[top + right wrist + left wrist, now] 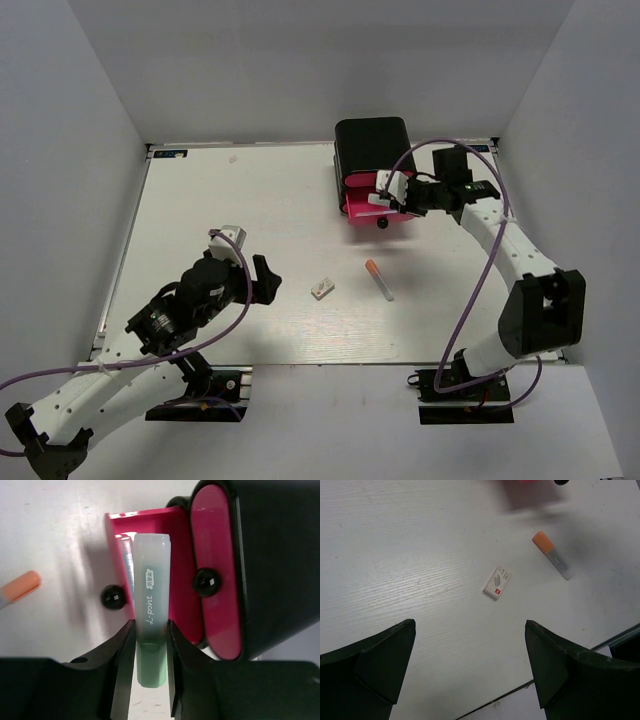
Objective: Sort the stationery into containers
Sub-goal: Place the stationery in the drawer, then pick up the stationery from the center of the board.
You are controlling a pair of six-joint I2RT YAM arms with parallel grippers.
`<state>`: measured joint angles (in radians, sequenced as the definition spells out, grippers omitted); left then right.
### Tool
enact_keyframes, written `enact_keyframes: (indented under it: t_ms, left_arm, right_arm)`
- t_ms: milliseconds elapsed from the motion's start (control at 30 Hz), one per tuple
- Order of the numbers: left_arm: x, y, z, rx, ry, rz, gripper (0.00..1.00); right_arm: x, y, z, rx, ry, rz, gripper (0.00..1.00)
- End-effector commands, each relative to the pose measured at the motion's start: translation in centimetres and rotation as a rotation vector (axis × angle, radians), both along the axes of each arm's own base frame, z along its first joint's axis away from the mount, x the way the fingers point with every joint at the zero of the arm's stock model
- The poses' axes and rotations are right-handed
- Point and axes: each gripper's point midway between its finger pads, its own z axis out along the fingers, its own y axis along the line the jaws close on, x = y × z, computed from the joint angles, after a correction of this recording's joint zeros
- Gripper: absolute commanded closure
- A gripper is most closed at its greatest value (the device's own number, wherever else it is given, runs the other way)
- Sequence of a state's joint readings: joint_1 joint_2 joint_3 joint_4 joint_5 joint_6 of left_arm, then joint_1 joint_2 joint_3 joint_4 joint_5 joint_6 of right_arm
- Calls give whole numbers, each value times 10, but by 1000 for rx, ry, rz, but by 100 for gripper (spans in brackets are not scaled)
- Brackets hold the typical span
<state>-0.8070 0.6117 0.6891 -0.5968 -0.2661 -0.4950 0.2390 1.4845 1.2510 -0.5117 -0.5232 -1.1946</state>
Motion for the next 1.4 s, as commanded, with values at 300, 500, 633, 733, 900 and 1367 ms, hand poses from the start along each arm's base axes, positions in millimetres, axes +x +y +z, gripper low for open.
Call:
enact_keyframes:
  t_ms: [300, 500, 633, 733, 900, 1367]
  left_arm:
    - [-15, -47, -24, -27, 107, -212, 0]
    - [-13, -72, -38, -54, 173, -272, 0]
    - [-4, -100, -30, -79, 181, -317, 0]
    - [2, -125, -21, -86, 180, -356, 0]
    - [10, -177, -38, -55, 270, -356, 10]
    - [35, -257, -102, -136, 667, 149, 34]
  right_arm:
    - [66, 17, -3, -47, -157, 10, 75]
    - [68, 15, -4, -27, -134, -20, 55]
    - [55, 16, 12, 24, -144, -31, 48]
    - [44, 10, 28, 68, -145, -93, 48]
    - [20, -26, 74, 405, -172, -507, 54]
    - [-54, -99, -7, 649, 108, -1040, 71]
